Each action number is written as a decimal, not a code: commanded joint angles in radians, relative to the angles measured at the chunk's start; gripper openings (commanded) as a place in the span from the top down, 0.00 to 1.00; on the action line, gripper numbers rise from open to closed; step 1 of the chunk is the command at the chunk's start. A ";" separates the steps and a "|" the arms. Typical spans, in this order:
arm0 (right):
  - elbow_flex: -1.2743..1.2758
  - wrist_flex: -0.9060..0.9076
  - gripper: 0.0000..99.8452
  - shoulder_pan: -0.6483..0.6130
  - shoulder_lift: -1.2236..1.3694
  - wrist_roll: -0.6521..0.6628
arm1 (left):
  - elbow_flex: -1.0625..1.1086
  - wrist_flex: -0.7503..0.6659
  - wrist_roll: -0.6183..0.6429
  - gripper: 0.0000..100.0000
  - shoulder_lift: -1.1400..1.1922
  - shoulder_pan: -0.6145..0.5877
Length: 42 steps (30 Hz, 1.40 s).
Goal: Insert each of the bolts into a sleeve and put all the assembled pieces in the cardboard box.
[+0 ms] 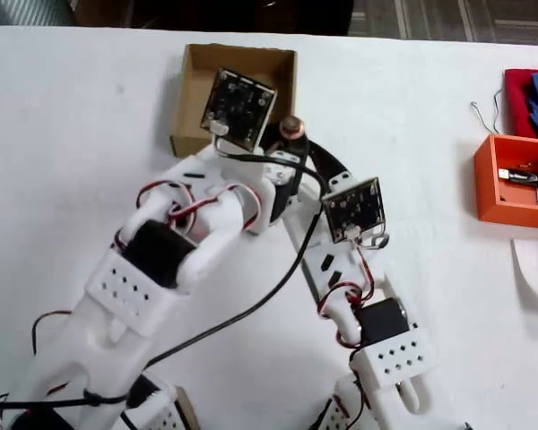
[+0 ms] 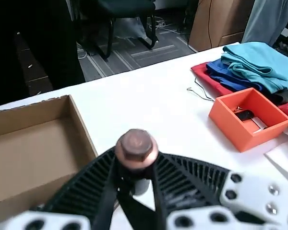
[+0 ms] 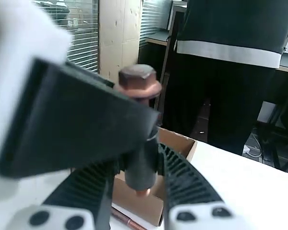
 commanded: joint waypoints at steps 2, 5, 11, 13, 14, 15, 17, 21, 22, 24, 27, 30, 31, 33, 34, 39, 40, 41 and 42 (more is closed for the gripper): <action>-0.009 0.001 0.98 0.001 -0.025 0.009 | -0.004 0.061 0.000 0.87 -0.061 -0.020; -0.009 0.001 0.98 -0.002 -0.025 0.009 | -0.007 0.106 0.000 0.86 -0.077 -0.037; -0.009 0.001 0.98 -0.002 -0.025 0.009 | -0.015 0.103 0.000 0.85 -0.126 -0.041; -0.009 0.001 0.98 -0.002 -0.025 0.009 | -0.015 0.103 -0.002 0.86 -0.146 -0.043; -0.009 0.001 0.98 -0.002 -0.025 0.008 | -0.016 0.103 -0.002 0.86 -0.158 -0.052; -0.009 0.001 0.98 -0.002 -0.025 0.008 | -0.025 0.103 -0.002 0.86 -0.172 -0.064; -0.005 0.016 0.98 0.004 -0.025 0.006 | -0.062 0.103 -0.003 0.86 -0.198 -0.098; -0.029 0.107 0.98 0.025 -0.024 -0.017 | -0.205 0.112 -0.005 0.86 -0.229 -0.255; -0.064 0.147 0.98 0.039 -0.024 -0.055 | -0.232 0.117 -0.006 0.86 -0.233 -0.318; -0.163 0.260 0.98 0.090 -0.012 -0.133 | -0.254 0.170 -0.006 0.86 -0.230 -0.457; -0.354 0.397 0.98 0.130 0.093 -0.184 | -0.173 0.315 -0.023 0.86 -0.226 -0.629; -0.582 0.501 0.98 0.130 0.295 -0.184 | 0.051 0.358 -0.166 0.85 -0.227 -0.763; -0.667 0.549 0.98 0.130 0.377 -0.184 | 0.142 0.333 -0.210 0.86 -0.226 -0.804; -0.847 0.662 0.98 0.133 0.550 -0.186 | 0.341 0.161 -0.226 0.86 -0.226 -0.842; -0.942 0.730 0.98 0.130 0.644 -0.189 | 0.441 0.046 -0.218 0.86 -0.226 -0.861; -1.459 1.003 0.98 0.131 1.115 -0.235 | 0.846 -0.470 -0.207 0.86 -0.213 -0.870; -1.577 1.044 0.98 0.134 1.204 -0.258 | 0.862 -0.488 -0.207 0.86 -0.193 -0.870; -1.697 1.084 0.98 0.134 1.290 -0.267 | 0.860 -0.488 -0.206 0.86 -0.164 -0.868; -1.815 1.121 0.98 0.134 1.369 -0.270 | 0.848 -0.488 -0.206 0.86 -0.123 -0.868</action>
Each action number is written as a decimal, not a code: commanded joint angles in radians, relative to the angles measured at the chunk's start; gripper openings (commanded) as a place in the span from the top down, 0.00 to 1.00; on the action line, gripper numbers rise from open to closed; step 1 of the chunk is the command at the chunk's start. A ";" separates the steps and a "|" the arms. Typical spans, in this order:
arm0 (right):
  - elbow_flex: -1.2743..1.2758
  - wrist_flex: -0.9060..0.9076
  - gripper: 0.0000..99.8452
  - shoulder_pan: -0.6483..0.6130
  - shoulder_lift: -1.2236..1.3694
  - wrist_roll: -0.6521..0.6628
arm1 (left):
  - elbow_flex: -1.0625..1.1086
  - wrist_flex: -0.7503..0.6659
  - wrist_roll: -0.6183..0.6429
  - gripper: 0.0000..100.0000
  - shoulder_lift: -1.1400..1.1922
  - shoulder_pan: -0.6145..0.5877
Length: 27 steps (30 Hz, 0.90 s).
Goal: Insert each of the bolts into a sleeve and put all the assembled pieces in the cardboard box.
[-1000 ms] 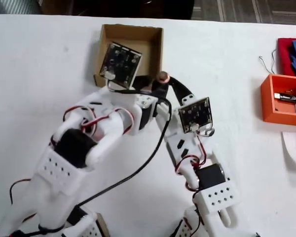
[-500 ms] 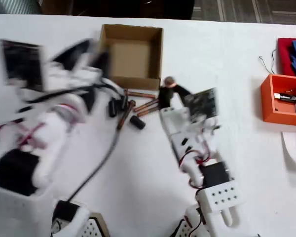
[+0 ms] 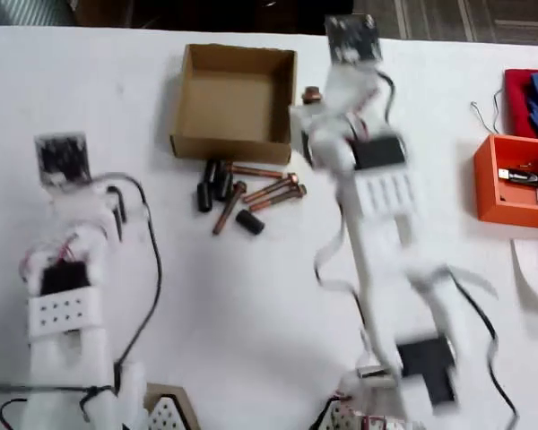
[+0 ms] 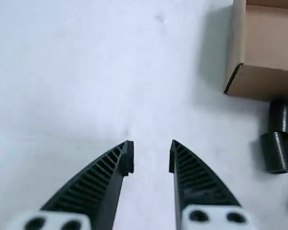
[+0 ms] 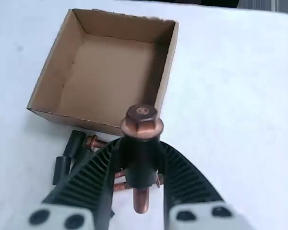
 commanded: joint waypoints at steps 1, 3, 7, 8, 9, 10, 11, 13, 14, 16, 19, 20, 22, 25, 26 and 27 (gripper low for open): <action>-0.548 0.133 0.98 0.007 0.311 -0.025 | -0.001 -0.098 -0.002 0.86 0.104 -0.009; -0.786 0.191 0.98 -0.001 0.463 -0.031 | -0.053 -0.103 -0.008 0.86 0.229 -0.009; -1.155 0.229 0.98 -0.033 0.736 -0.032 | -0.237 -0.083 -0.005 0.86 0.557 -0.009; -1.215 0.228 0.98 -0.044 0.789 -0.032 | -0.294 -0.044 -0.002 0.86 0.626 -0.014; -1.258 0.222 0.98 -0.053 0.842 -0.032 | -0.363 0.021 0.000 0.86 0.672 -0.015; -1.295 0.211 0.98 -0.061 0.883 -0.032 | -0.427 0.103 0.005 0.86 0.703 -0.015; -1.315 0.189 0.98 -0.062 0.912 -0.032 | -0.472 0.169 0.018 0.86 0.733 -0.015; -1.324 0.124 0.98 -0.061 0.944 -0.032 | -0.518 0.218 0.038 0.86 0.778 -0.015; -1.318 0.085 0.98 -0.059 0.951 -0.029 | -0.532 0.221 0.041 0.86 0.795 -0.015; -1.283 0.015 0.98 -0.059 0.955 -0.026 | -0.542 0.224 0.041 0.86 0.804 -0.014; -1.192 -0.058 0.98 -0.065 0.955 -0.026 | -0.542 0.221 0.041 0.86 0.804 -0.012; -1.162 -0.076 0.98 -0.065 0.957 -0.028 | -0.542 0.219 0.040 0.86 0.804 -0.012; -1.099 -0.117 0.98 -0.061 0.960 -0.031 | -0.545 0.218 0.040 0.86 0.807 -0.012; -1.010 -0.188 0.98 -0.053 0.960 -0.031 | -0.545 0.218 0.040 0.86 0.807 -0.012; -0.988 -0.209 0.98 -0.053 0.960 -0.031 | -0.545 0.218 0.040 0.86 0.807 -0.011; -0.970 -0.225 0.98 -0.053 0.960 -0.031 | -0.545 0.218 0.040 0.86 0.807 -0.011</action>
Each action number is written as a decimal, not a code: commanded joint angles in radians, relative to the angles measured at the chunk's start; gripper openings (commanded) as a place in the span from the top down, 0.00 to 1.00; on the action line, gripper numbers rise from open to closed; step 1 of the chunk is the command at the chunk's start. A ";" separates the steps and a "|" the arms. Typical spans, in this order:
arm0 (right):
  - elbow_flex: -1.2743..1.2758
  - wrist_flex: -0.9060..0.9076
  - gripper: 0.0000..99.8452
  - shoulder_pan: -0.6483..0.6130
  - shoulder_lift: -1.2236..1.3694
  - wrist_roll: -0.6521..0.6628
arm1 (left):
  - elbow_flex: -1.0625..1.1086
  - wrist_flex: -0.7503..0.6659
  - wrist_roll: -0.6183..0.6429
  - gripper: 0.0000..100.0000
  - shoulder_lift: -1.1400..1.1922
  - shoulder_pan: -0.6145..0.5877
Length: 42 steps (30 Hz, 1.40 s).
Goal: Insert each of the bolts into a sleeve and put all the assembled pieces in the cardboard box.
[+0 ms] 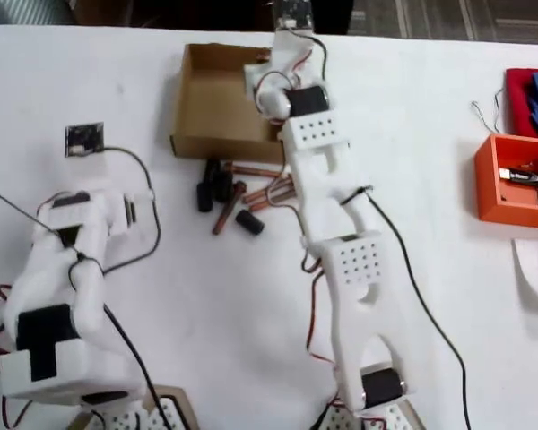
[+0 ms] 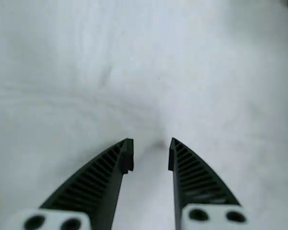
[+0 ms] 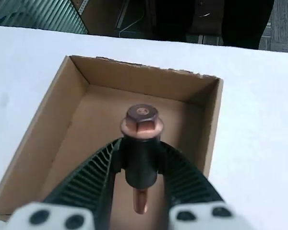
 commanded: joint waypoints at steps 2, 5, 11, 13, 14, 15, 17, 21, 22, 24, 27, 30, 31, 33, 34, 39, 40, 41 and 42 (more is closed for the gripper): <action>0.044 -0.088 0.98 -0.004 -0.019 -0.008 | -0.044 0.003 0.005 0.86 0.003 -0.005; 0.072 -0.085 0.98 -0.007 -0.016 -0.008 | -0.044 0.003 0.005 0.86 0.003 -0.003; 0.075 -0.058 0.98 0.001 0.033 -0.009 | -0.044 0.003 0.005 0.86 0.005 -0.003; 0.075 -0.054 0.98 -0.001 0.044 -0.009 | -0.044 0.003 0.005 0.86 0.005 -0.003; 0.075 -0.058 0.98 -0.002 0.050 -0.009 | -0.044 0.003 0.005 0.86 0.005 -0.003; 0.075 -0.059 0.98 -0.002 0.051 -0.009 | -0.044 0.003 0.005 0.86 0.005 -0.003; 0.075 -0.059 0.98 -0.005 0.056 -0.009 | -0.044 0.003 0.005 0.86 0.005 -0.003; 0.075 -0.058 0.98 -0.007 0.068 -0.009 | -0.044 0.003 0.005 0.86 0.005 -0.003; 0.075 -0.056 0.98 -0.007 0.071 -0.009 | -0.044 0.003 0.005 0.86 0.005 -0.003; 0.075 -0.054 0.98 -0.007 0.074 -0.009 | -0.044 0.003 0.005 0.86 0.005 -0.003; 0.075 -0.053 0.98 -0.007 0.073 -0.015 | -0.044 0.003 0.005 0.86 0.005 -0.003; 0.072 -0.031 0.98 -0.004 0.067 -0.081 | -0.044 0.003 0.005 0.86 0.005 -0.003; 0.063 -0.024 0.98 -0.007 0.067 -0.087 | -0.044 0.003 0.005 0.86 0.005 -0.003; 0.043 -0.008 0.98 -0.007 0.076 -0.087 | -0.044 0.003 0.005 0.86 0.005 -0.003; 0.040 -0.008 0.98 -0.007 0.076 -0.087 | -0.044 0.003 0.005 0.86 0.005 -0.003; 0.032 -0.005 0.98 0.001 0.076 -0.075 | -0.044 0.003 0.005 0.86 0.005 -0.003; 0.032 -0.004 0.98 0.001 0.076 -0.058 | -0.044 0.003 0.005 0.86 0.005 -0.003; 0.034 -0.004 0.98 -0.002 0.076 -0.049 | -0.044 0.003 0.005 0.86 0.005 -0.003; 0.034 -0.004 0.98 -0.005 0.076 -0.043 | -0.044 0.003 0.005 0.86 0.005 -0.003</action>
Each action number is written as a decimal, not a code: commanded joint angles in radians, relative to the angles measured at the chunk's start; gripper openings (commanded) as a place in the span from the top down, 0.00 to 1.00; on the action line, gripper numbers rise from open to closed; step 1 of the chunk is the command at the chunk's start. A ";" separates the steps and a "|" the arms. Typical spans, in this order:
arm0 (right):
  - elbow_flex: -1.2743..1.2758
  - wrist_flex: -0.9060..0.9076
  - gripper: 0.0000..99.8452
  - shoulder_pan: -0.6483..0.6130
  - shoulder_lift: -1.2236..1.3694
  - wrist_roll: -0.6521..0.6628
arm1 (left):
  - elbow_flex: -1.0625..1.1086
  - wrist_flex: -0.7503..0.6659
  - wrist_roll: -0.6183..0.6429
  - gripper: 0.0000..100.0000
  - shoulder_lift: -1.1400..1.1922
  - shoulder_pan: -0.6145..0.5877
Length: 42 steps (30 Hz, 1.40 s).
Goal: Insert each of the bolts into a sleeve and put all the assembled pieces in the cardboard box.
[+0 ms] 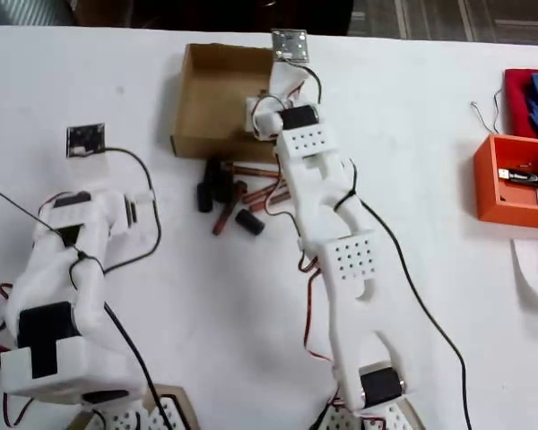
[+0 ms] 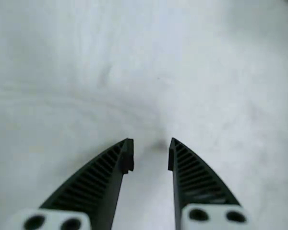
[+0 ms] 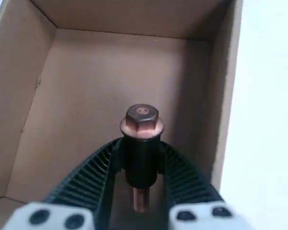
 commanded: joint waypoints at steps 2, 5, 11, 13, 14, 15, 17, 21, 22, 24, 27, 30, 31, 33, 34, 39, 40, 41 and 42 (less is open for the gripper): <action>-0.052 0.002 0.98 -0.004 -0.018 0.026 | -0.041 0.003 0.005 0.86 -0.005 -0.003; -0.054 -0.001 0.98 -0.005 -0.018 0.026 | -0.041 0.003 0.005 0.86 -0.005 -0.003; -0.054 -0.001 0.98 -0.005 -0.018 0.026 | -0.041 0.003 0.005 0.86 -0.005 -0.003; -0.054 -0.001 0.98 -0.005 -0.018 0.026 | -0.041 0.003 0.005 0.86 -0.005 -0.003; -0.054 -0.001 0.98 -0.005 -0.018 0.026 | -0.041 0.003 0.005 0.86 -0.005 -0.003; -0.054 -0.001 0.97 -0.005 -0.018 0.026 | -0.041 0.003 0.005 0.86 -0.005 -0.003; -0.054 -0.001 0.94 -0.005 -0.018 0.025 | -0.041 0.003 0.005 0.86 -0.005 -0.003; -0.054 0.001 0.94 -0.005 -0.018 0.025 | -0.041 0.003 0.005 0.86 -0.005 -0.003; -0.054 0.001 0.94 -0.005 -0.018 0.025 | -0.041 0.003 0.005 0.86 -0.005 -0.003; -0.054 0.001 0.95 -0.005 -0.018 0.025 | -0.041 0.003 0.005 0.86 -0.005 -0.003; -0.054 0.001 0.95 -0.015 -0.019 0.025 | -0.041 0.003 0.005 0.86 -0.005 -0.003; -0.055 -0.001 0.94 -0.022 -0.024 0.025 | -0.041 0.003 0.005 0.86 -0.005 -0.003; -0.055 -0.001 0.94 -0.025 -0.025 0.025 | -0.041 0.003 0.005 0.86 -0.005 -0.003; -0.058 -0.001 0.94 -0.028 -0.025 0.025 | -0.041 0.003 0.005 0.86 -0.005 -0.003; -0.069 -0.001 0.94 -0.030 -0.022 0.025 | -0.041 0.003 0.005 0.86 -0.005 -0.003; -0.098 0.002 0.94 -0.030 -0.018 0.025 | -0.041 0.003 0.005 0.86 -0.005 -0.003; -0.100 0.002 0.94 -0.031 -0.018 0.025 | -0.041 0.003 0.005 0.86 -0.005 -0.003; -0.100 0.002 0.94 -0.031 -0.018 0.025 | -0.041 0.003 0.005 0.86 -0.005 -0.003; -0.097 0.004 0.94 -0.031 -0.018 0.025 | -0.041 0.003 0.005 0.86 -0.005 -0.003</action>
